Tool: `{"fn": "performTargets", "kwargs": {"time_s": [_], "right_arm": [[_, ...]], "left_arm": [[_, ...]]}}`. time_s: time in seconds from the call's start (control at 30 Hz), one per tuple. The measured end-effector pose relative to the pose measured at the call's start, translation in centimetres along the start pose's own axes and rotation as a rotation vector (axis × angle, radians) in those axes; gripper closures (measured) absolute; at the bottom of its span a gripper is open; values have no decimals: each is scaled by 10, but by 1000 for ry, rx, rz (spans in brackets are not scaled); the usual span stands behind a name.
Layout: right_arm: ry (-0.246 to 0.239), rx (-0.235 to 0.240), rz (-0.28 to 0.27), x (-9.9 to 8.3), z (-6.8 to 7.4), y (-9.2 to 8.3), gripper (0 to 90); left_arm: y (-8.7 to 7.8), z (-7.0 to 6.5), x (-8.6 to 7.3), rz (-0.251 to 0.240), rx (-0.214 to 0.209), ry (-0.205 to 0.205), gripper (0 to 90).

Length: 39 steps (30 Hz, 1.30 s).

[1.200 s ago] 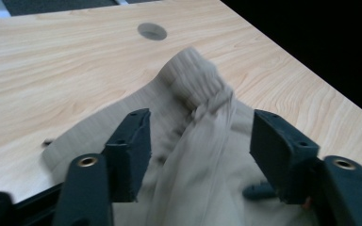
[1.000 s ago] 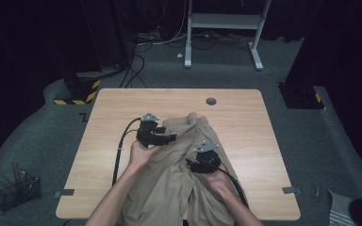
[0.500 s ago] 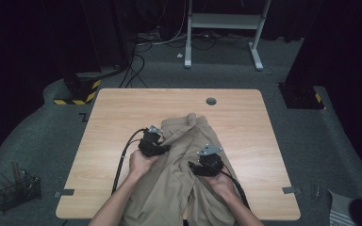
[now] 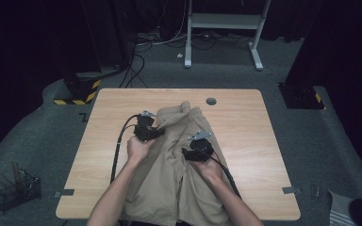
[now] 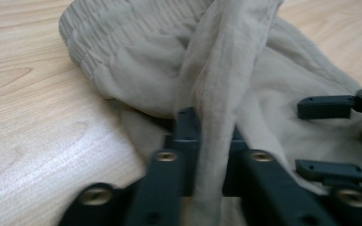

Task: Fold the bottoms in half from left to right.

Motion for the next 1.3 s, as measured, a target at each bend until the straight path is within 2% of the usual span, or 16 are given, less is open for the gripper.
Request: {"fn": "performTargets", "kwargs": {"time_s": [0.07,0.13,0.2,0.27,0.4,0.47,0.53,0.63,0.73,0.8,0.93,1.03,1.1,1.13,1.23,1.3], "right_arm": [[5,11,-33,-1,0,-13,382],[4,22,-33,-6,1,-25,380],[-15,18,-10,-16,-1,-37,378],[-28,6,-6,-24,-3,-45,381],[-55,-16,5,-32,-7,-49,389],[-35,1,-3,-33,-6,-46,396],[-10,10,-5,-33,-6,-44,389],[-12,10,-13,-32,-5,-42,388],[-12,12,-12,-32,-5,-42,387],[-15,13,-13,-32,-5,-42,388],[-12,13,-12,-31,-5,-42,387],[-17,11,-13,-31,-6,-41,387],[-10,7,-11,-31,-6,-41,387],[-11,7,-13,-31,-7,-41,387],[-13,6,-13,-31,-6,-41,387],[-28,1,-11,-30,-6,-41,385]], "left_arm": [[-8,1,-3,-7,4,1,564],[-15,3,-8,-4,15,7,476],[-22,3,-14,1,21,14,414],[-25,4,-20,11,27,19,414],[-22,9,-29,63,26,17,647],[-19,6,-28,68,6,0,797],[-18,-1,-24,63,-25,-21,872],[-20,-16,-9,38,-80,-24,881],[-23,-37,13,-27,-159,-61,883],[-20,-51,23,-56,-194,-59,883],[2,-75,22,-50,-233,-37,881],[21,-88,15,-28,-228,5,877],[29,-91,13,-21,-211,31,844],[30,-92,13,-25,-206,33,780],[20,-89,18,-43,-168,70,590],[5,-84,22,-70,-141,99,497]]}}
Point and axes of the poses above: each handheld gripper's, and its own axes: y roughly forward along the jaws, x roughly out of its top, z roughly to its left, the point moved 10 cm from there along y, roughly forward along the jaws, and after that the axes turned 9 degrees about -z, right-handed, at the moved point
